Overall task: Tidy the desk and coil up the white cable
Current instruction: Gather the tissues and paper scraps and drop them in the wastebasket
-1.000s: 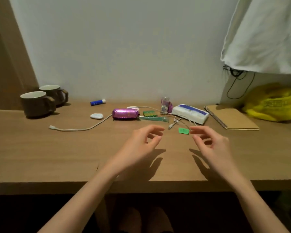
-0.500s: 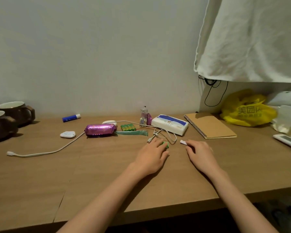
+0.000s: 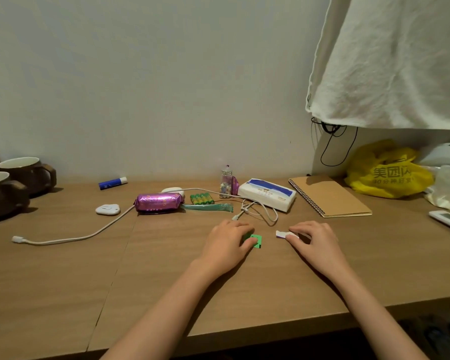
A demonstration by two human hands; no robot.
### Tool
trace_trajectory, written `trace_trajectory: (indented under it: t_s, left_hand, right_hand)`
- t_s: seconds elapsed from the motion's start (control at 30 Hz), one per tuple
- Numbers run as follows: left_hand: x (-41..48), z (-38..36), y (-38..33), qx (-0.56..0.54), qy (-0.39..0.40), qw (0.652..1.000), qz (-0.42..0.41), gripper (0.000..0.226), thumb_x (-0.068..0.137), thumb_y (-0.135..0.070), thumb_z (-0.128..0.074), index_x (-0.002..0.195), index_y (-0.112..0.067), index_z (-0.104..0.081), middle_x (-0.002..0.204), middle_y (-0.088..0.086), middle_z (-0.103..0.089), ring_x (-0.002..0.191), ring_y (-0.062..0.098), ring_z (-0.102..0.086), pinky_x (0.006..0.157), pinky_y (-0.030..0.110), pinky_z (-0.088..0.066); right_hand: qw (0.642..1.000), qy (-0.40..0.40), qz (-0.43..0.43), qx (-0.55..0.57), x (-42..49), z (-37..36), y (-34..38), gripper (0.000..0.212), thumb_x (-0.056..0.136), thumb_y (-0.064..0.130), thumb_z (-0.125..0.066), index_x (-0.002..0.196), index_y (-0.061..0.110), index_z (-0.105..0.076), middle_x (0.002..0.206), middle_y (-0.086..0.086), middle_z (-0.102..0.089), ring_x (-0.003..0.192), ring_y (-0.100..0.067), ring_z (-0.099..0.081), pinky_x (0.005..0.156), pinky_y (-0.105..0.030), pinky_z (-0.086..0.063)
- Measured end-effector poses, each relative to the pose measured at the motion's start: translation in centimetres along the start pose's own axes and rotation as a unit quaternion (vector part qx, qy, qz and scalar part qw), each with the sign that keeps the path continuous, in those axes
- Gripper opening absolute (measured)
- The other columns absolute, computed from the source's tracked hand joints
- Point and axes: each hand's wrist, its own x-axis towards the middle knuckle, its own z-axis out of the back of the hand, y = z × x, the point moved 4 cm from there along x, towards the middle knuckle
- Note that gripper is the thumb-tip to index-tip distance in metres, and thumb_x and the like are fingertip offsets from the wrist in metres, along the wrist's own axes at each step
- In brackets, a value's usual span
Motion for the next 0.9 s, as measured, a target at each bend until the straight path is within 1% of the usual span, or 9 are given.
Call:
trace_trajectory:
  t_s: [0.07,0.2,0.33,0.4,0.47,0.57,0.73,0.9]
  left_hand:
    - [0.0,0.0,0.1,-0.003,0.004,1.0,-0.009,0.043,0.094,-0.043,-0.047,0.133,-0.026,-0.05,0.138,-0.005,-0.051,0.128,0.013,-0.041,0.105,0.035,-0.037]
    - [-0.1,0.2,0.3,-0.012,-0.004,1.0,-0.028,0.038,0.091,-0.042,-0.053,0.124,-0.024,-0.061,0.127,-0.003,-0.059,0.117,0.014,-0.048,0.095,0.036,-0.045]
    - [-0.2,0.5,0.2,-0.027,-0.014,0.999,-0.023,0.033,0.087,-0.042,-0.058,0.114,-0.023,-0.065,0.113,-0.002,-0.063,0.104,0.014,-0.051,0.086,0.036,-0.048]
    - [-0.2,0.5,0.3,-0.047,-0.021,0.999,-0.016,0.031,0.086,-0.041,-0.061,0.111,-0.023,-0.064,0.11,-0.002,-0.063,0.102,0.013,-0.05,0.085,0.035,-0.049]
    - [-0.3,0.5,0.4,-0.073,-0.032,0.997,-0.009,0.029,0.085,-0.041,-0.063,0.107,-0.022,-0.06,0.108,-0.003,-0.061,0.099,0.012,-0.051,0.083,0.035,-0.05]
    - [-0.4,0.6,0.3,-0.097,-0.04,0.994,0.001,0.026,0.084,-0.037,-0.064,0.104,-0.023,-0.055,0.106,-0.004,-0.06,0.095,0.012,-0.053,0.081,0.033,-0.052]
    - [-1.7,1.4,-0.2,-0.182,-0.06,0.981,0.007,0.015,0.088,-0.024,-0.062,0.1,-0.021,-0.055,0.103,-0.004,-0.061,0.091,0.011,-0.057,0.077,0.025,-0.053]
    - [-6.0,4.2,0.4,-0.255,-0.099,0.961,0.044,0.014,0.09,-0.026,-0.059,0.103,-0.026,-0.057,0.105,-0.004,-0.064,0.09,0.007,-0.062,0.073,0.022,-0.056]
  right_hand:
    - [1.0,-0.006,0.003,0.012,0.0,0.1,0.1,0.024,0.086,0.037,-0.065,0.108,0.028,-0.071,0.113,0.008,-0.066,0.108,-0.011,-0.048,0.096,-0.039,-0.044]
    - [0.999,-0.005,0.015,0.035,-0.1,0.4,0.2,0.016,0.084,0.033,-0.068,0.099,0.03,-0.072,0.104,0.01,-0.067,0.101,-0.009,-0.05,0.089,-0.032,-0.044]
    - [0.998,0.025,0.015,0.056,-0.1,0.2,0.1,0.009,0.083,0.036,-0.069,0.092,0.038,-0.066,0.099,0.015,-0.062,0.1,-0.009,-0.049,0.09,-0.04,-0.046]
    - [0.996,0.036,0.007,0.08,0.0,0.2,0.0,0.011,0.082,0.034,-0.07,0.088,0.04,-0.061,0.095,0.016,-0.06,0.098,-0.01,-0.05,0.085,-0.038,-0.049]
    - [0.991,0.043,-0.004,0.125,0.0,0.2,0.0,0.014,0.082,0.03,-0.071,0.088,0.035,-0.06,0.093,0.013,-0.061,0.093,-0.009,-0.054,0.078,-0.032,-0.051]
    - [0.985,0.029,-0.005,0.168,-0.1,0.4,0.2,0.011,0.084,0.023,-0.07,0.09,0.026,-0.061,0.089,0.006,-0.063,0.083,-0.011,-0.059,0.067,-0.022,-0.049]
    - [0.986,0.007,0.005,0.167,-0.8,0.8,0.6,0.007,0.087,0.019,-0.066,0.092,0.024,-0.064,0.089,0.007,-0.064,0.085,-0.01,-0.06,0.066,-0.018,-0.046]
    - [0.972,-0.032,0.0,0.233,-3.2,1.3,2.9,0.009,0.088,0.017,-0.065,0.095,0.022,-0.065,0.093,0.006,-0.066,0.092,-0.009,-0.061,0.068,-0.017,-0.047]
